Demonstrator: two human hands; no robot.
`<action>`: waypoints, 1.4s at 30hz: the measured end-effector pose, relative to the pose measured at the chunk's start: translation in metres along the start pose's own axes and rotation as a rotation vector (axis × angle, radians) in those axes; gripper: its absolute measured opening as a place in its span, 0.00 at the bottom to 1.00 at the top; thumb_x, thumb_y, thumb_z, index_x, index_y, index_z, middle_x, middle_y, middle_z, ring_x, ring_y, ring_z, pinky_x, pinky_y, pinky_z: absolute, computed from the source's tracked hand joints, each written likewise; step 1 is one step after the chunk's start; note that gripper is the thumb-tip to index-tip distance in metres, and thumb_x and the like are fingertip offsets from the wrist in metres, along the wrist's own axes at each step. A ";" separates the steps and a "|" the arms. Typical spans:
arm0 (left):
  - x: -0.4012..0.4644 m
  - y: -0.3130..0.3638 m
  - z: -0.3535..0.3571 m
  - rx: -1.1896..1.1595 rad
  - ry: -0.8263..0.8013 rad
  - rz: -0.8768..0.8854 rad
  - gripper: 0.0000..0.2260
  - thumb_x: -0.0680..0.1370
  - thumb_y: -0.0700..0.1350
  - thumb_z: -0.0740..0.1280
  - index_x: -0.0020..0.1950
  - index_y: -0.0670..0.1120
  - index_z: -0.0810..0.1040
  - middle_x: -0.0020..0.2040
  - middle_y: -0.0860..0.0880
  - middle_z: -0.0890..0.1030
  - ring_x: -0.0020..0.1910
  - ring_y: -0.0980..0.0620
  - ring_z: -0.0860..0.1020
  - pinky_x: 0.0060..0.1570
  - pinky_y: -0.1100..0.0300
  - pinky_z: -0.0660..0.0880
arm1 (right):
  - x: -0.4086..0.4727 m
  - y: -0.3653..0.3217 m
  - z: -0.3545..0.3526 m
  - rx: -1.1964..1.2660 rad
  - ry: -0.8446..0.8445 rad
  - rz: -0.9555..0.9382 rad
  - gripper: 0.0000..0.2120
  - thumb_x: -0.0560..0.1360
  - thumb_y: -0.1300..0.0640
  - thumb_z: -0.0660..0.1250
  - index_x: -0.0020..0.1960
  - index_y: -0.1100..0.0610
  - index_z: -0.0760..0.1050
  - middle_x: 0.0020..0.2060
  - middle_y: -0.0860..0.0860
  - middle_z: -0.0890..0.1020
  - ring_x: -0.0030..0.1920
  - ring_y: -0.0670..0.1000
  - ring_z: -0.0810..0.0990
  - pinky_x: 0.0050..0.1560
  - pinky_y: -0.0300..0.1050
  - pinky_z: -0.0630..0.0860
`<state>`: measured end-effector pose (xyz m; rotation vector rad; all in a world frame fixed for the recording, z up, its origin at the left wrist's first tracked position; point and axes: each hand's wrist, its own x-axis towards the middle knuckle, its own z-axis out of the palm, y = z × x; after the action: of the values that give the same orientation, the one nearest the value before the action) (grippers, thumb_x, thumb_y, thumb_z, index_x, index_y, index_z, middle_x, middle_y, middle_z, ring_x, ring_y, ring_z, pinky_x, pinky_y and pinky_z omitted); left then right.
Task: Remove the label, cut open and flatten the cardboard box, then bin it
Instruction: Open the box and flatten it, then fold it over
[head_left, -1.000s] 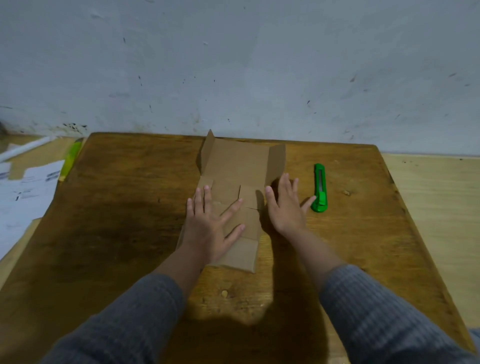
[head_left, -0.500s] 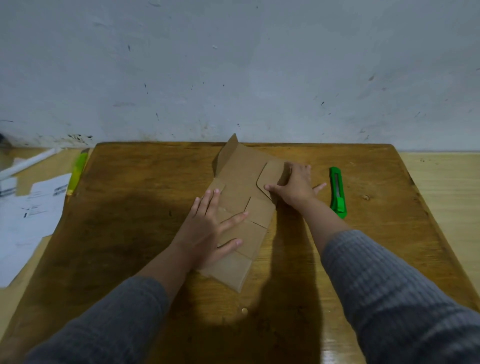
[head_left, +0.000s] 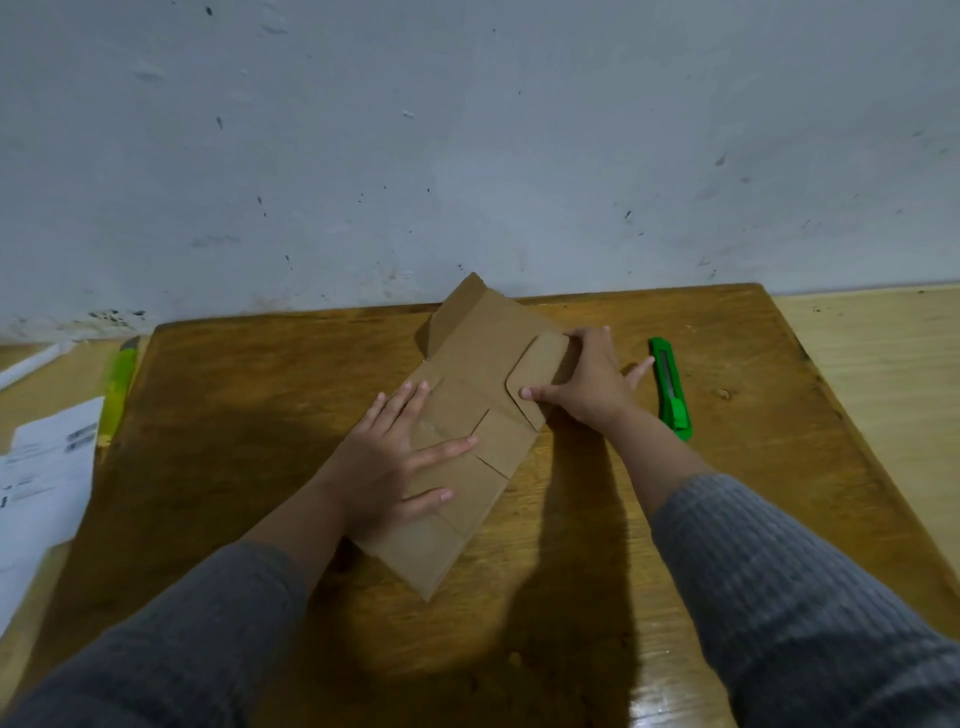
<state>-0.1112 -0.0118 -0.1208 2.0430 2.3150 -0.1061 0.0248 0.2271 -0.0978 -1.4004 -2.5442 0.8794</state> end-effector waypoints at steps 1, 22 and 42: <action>0.001 -0.003 -0.001 -0.010 0.003 0.017 0.28 0.77 0.69 0.44 0.76 0.67 0.49 0.78 0.34 0.50 0.77 0.35 0.50 0.70 0.39 0.48 | -0.003 -0.003 -0.001 0.080 0.043 -0.018 0.43 0.59 0.44 0.79 0.67 0.52 0.62 0.70 0.52 0.66 0.74 0.54 0.58 0.72 0.65 0.37; 0.001 0.014 -0.014 -0.072 -0.130 -0.175 0.24 0.81 0.61 0.40 0.74 0.64 0.34 0.78 0.45 0.34 0.77 0.46 0.34 0.72 0.39 0.36 | -0.093 -0.045 0.002 0.021 0.358 -0.513 0.27 0.76 0.60 0.66 0.69 0.39 0.67 0.41 0.53 0.86 0.33 0.52 0.83 0.33 0.43 0.79; -0.044 0.033 0.011 -0.341 0.106 -0.592 0.37 0.70 0.71 0.26 0.70 0.49 0.21 0.75 0.40 0.28 0.76 0.43 0.32 0.74 0.40 0.39 | -0.115 -0.062 0.057 -0.485 -0.145 -0.416 0.25 0.81 0.41 0.47 0.76 0.40 0.47 0.78 0.48 0.45 0.77 0.56 0.43 0.72 0.62 0.41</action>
<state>-0.0735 -0.0519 -0.1282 1.1986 2.6927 0.3567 0.0239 0.0846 -0.0919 -0.8406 -3.1352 0.3148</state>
